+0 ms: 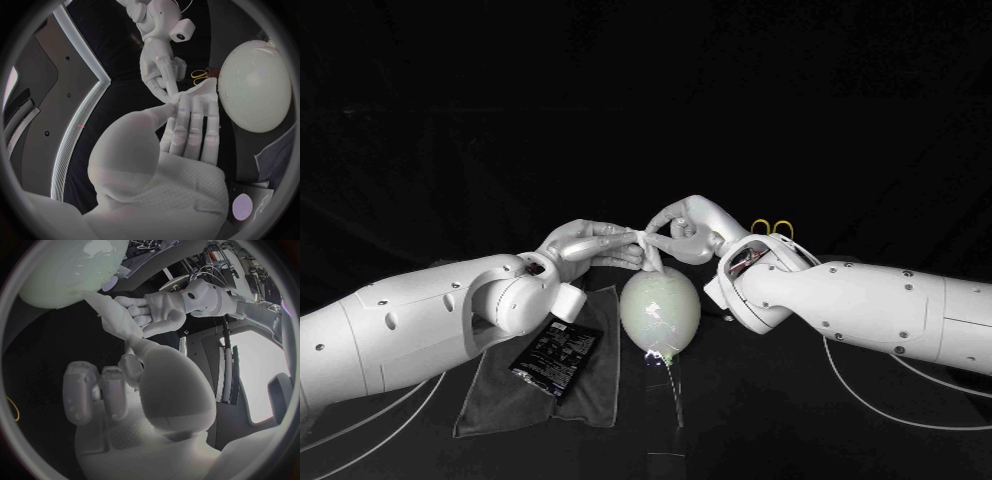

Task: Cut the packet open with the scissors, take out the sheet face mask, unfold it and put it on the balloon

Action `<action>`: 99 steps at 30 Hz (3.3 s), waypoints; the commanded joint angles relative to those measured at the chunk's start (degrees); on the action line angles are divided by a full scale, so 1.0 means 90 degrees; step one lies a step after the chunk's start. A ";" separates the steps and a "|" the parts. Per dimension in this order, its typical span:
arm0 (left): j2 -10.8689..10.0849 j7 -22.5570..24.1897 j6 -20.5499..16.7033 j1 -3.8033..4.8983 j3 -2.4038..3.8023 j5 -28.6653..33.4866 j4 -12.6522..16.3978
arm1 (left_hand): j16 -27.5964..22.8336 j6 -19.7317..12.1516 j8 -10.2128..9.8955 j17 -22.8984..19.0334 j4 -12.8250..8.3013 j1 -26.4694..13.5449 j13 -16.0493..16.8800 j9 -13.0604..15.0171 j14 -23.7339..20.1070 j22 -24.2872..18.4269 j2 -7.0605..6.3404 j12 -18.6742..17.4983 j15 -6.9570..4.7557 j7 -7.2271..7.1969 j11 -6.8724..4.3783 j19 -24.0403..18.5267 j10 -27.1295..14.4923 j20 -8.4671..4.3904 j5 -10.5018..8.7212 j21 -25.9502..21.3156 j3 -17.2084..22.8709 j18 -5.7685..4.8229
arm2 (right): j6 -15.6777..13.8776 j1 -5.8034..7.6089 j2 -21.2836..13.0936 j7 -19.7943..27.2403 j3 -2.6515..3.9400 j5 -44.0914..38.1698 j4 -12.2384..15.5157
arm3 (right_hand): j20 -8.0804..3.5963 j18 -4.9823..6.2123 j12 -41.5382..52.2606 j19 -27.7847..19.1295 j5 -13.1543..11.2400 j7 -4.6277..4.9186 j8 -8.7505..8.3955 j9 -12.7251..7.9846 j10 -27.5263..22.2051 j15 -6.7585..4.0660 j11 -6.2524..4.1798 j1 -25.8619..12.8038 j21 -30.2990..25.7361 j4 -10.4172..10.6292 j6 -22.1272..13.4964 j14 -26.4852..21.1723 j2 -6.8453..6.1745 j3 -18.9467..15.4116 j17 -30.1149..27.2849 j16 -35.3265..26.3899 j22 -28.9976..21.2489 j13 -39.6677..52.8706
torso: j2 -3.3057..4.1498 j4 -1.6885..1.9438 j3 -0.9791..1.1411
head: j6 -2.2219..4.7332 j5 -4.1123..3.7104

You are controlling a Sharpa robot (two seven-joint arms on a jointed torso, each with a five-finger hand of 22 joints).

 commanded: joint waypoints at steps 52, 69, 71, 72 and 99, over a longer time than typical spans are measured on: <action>-0.0123 0.0078 -0.0084 0.0006 0.0006 0.0021 0.0008 | -0.0013 0.0027 0.0183 -0.0029 -0.0526 0.0492 0.0014 0.0691 -0.0034 0.0078 -0.0053 -0.0008 -0.0006 0.0078 0.0054 -0.0027 -0.0019 -0.0067 0.0023 0.0129 -0.0415 0.0105 | -0.0444 0.0003 -0.0346 0.0138 0.0029 0.0424 0.0143 | -0.0063 -0.0121 0.0205 0.0348 0.0019 -0.0041 0.0176 0.0215 0.0322 -0.0051 -0.0254 -0.0032 0.0069 -0.0051 0.0066 0.0621 0.0044 0.0106 0.1534 0.0052 0.1459 0.0061 | -0.0001 0.0003 0.0001 | 0.0008 -0.0002; -0.0115 0.0051 0.0019 0.0005 0.0006 -0.0020 -0.0019 | -0.0010 0.0050 0.0191 -0.0031 -0.0548 0.0506 0.0016 0.0696 -0.0021 0.0081 -0.0061 -0.0001 -0.0023 0.0051 0.0034 -0.0032 0.0007 -0.0066 0.0023 0.0135 -0.0407 0.0108 | -0.0414 0.0003 -0.0449 0.0180 0.0059 0.0612 0.0214 | -0.0065 -0.0122 0.0206 0.0349 0.0019 -0.0042 0.0185 0.0221 0.0325 -0.0053 -0.0256 -0.0035 0.0073 -0.0065 0.0061 0.0621 0.0040 0.0119 0.1533 0.0052 0.1460 0.0063 | 0.0000 0.0002 0.0000 | 0.0007 -0.0023; -0.0113 0.0049 0.0023 0.0005 0.0006 -0.0021 -0.0019 | -0.0010 0.0050 0.0191 -0.0031 -0.0548 0.0506 0.0016 0.0696 -0.0021 0.0081 -0.0061 -0.0001 -0.0023 0.0051 0.0034 -0.0032 0.0007 -0.0066 0.0023 0.0135 -0.0407 0.0108 | -0.0362 0.0003 -0.0445 0.0159 0.0059 0.0619 0.0210 | -0.0065 -0.0122 0.0206 0.0349 0.0019 -0.0042 0.0185 0.0221 0.0325 -0.0053 -0.0256 -0.0035 0.0073 -0.0065 0.0061 0.0621 0.0040 0.0119 0.1533 0.0052 0.1460 0.0063 | -0.0003 0.0005 -0.0003 | 0.0008 -0.0026; -0.0112 0.0047 0.0025 0.0005 0.0006 -0.0021 -0.0019 | -0.0011 0.0051 0.0191 -0.0031 -0.0550 0.0506 0.0016 0.0696 -0.0021 0.0081 -0.0063 -0.0001 -0.0023 0.0050 0.0033 -0.0032 0.0008 -0.0066 0.0023 0.0135 -0.0407 0.0108 | -0.0339 0.0003 -0.0442 0.0150 0.0060 0.0621 0.0208 | -0.0065 -0.0122 0.0206 0.0349 0.0019 -0.0042 0.0185 0.0221 0.0325 -0.0053 -0.0256 -0.0035 0.0073 -0.0065 0.0061 0.0621 0.0040 0.0119 0.1533 0.0052 0.1460 0.0063 | -0.0003 0.0004 -0.0003 | 0.0010 -0.0026; -0.0097 -0.0067 -0.0001 0.0005 0.0006 -0.0121 -0.0051 | -0.0067 -0.0082 0.0097 -0.0068 -0.0558 0.0462 -0.0020 0.0668 -0.0099 0.0093 -0.0087 -0.0093 0.0039 0.0172 0.0132 -0.0072 -0.0187 -0.0059 0.0024 0.0158 -0.0379 0.0106 | -0.0555 0.0009 -0.0470 0.0196 0.0155 0.0596 0.0313 | -0.0068 -0.0126 0.0197 0.0357 0.0019 -0.0043 0.0201 0.0231 0.0325 -0.0055 -0.0257 -0.0039 0.0091 -0.0089 0.0050 0.0624 0.0032 0.0143 0.1544 0.0061 0.1464 0.0060 | 0.0001 0.0000 0.0000 | 0.0039 -0.0038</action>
